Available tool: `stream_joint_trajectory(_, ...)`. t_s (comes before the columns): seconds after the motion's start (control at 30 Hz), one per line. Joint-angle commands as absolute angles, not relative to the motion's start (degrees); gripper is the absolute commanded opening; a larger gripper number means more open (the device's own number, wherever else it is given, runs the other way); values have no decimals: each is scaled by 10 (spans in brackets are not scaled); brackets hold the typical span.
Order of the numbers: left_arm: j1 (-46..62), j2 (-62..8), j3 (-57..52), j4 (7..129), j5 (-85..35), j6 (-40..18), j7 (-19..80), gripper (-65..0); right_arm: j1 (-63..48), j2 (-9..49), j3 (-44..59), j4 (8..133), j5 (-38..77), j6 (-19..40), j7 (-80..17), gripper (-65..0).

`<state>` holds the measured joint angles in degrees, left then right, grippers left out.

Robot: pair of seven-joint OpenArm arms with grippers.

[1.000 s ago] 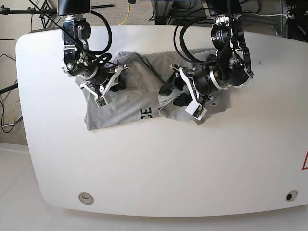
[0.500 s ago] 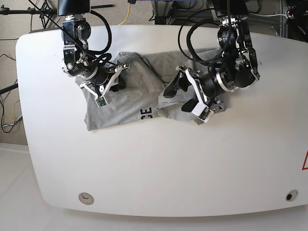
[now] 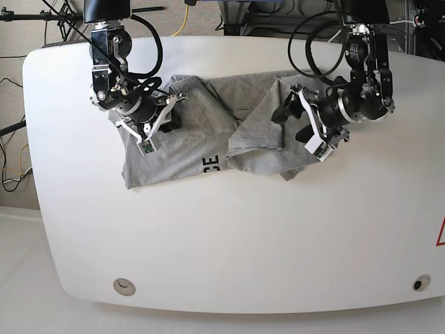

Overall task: Fold the T-shirt properly
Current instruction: 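Lay the folded end down and open the left gripper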

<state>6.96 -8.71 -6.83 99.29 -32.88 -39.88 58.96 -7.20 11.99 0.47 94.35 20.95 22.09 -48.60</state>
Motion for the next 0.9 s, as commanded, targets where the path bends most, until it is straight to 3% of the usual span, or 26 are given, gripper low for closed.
stream_joint_trajectory(0.0,66,-99,-71,1015,-345,-400,574,-247,-66,124,6,953,210,223,-489,-539)
stream_joint_trajectory(0.27,68,-100,-89,1046,-333,-400,589,-317,-66,124,5,953,209,223,-492,-540)
stream_joint_trajectory(0.53,72,-78,-74,1072,-324,-400,590,-337,-67,125,6,951,210,222,-491,-540)
stream_joint_trajectory(0.6,71,-77,-69,1064,-319,-400,583,-382,-66,125,6,951,209,222,-491,-540)
stream_joint_trajectory(0.67,73,-79,-47,1047,-316,-400,570,-528,-69,124,4,953,208,222,-493,-536)
stream_joint_trajectory(0.73,73,-81,-38,1041,-312,-400,559,-602,-68,124,4,953,209,222,-493,-537)
stream_joint_trajectory(0.87,73,-86,-24,1024,-306,-400,546,-648,-68,125,5,953,208,222,-494,-538)
